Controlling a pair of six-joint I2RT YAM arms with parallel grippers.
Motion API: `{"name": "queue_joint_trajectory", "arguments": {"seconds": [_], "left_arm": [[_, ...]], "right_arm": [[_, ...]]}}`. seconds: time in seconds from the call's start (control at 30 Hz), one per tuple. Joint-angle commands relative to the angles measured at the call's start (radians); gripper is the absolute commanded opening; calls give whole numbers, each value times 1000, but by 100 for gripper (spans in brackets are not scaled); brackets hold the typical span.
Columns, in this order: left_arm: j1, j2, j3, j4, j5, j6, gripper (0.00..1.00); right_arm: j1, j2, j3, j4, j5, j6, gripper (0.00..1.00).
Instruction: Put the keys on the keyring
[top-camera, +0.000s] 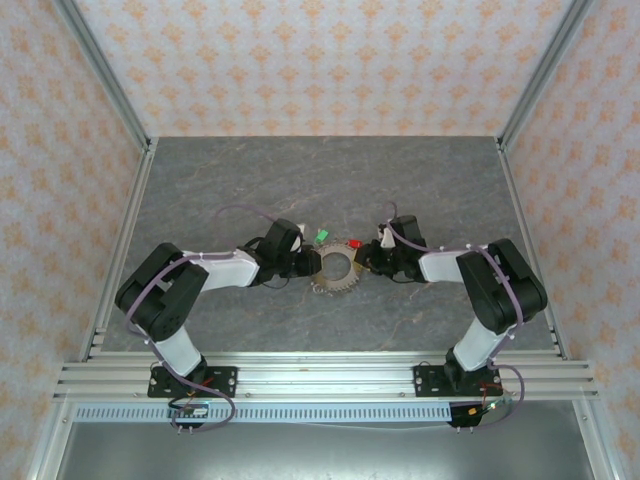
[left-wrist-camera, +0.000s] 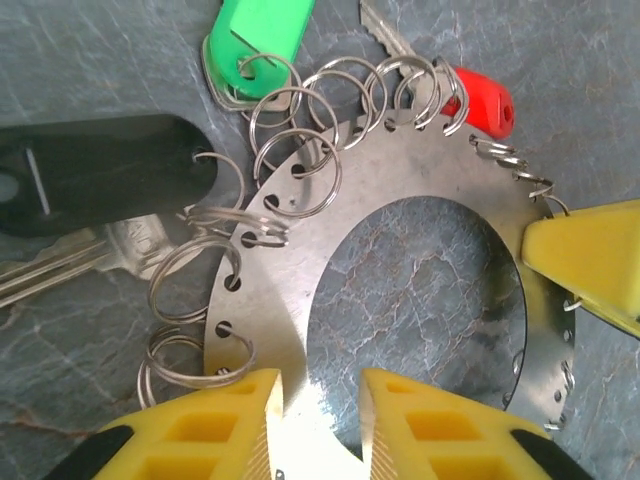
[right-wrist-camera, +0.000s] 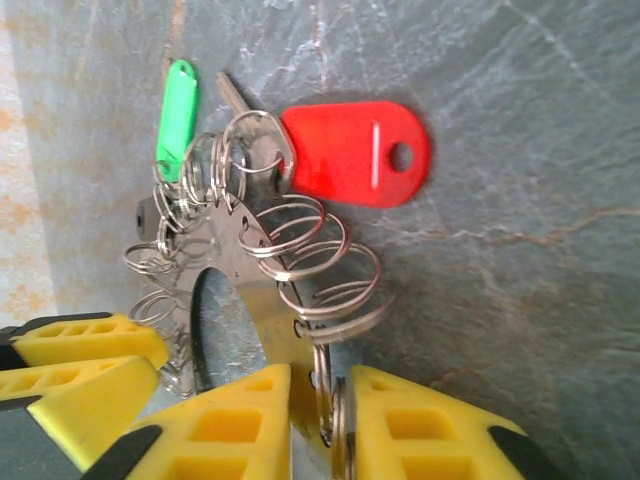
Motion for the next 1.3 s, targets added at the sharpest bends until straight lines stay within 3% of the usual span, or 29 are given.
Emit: {"name": "queue_joint_trajectory", "arguments": {"seconds": [0.0,0.07,0.13,0.23,0.3,0.47,0.67,1.03,1.27], "left_arm": [[-4,-65,-10,-34,-77,-17,38],[-4,-128,-28,-48,-121,-26,44],[-3,-200,-47,-83,-185,-43,60],[0,-310,-80,-119,-248,-73,65],[3,-378,-109,-130,-273,-121,80],[9,-461,-178,-30,-196,-290,94],[-9,-482,-257,200,-149,-507,96],[-91,-435,-163,360,-143,-523,91],[-118,-357,-105,438,-137,-525,68]], "right_arm": [[3,-34,-25,60,-28,17,13],[-1,-69,-46,80,-17,44,11],[-3,-112,-68,95,2,70,9],[-1,-178,-90,114,22,108,8],[-2,-219,-112,165,32,166,8],[-1,-325,-159,295,54,282,8],[-2,-448,-166,313,109,348,9],[15,-556,-186,331,183,420,10],[76,-558,-178,397,239,481,11]]}}
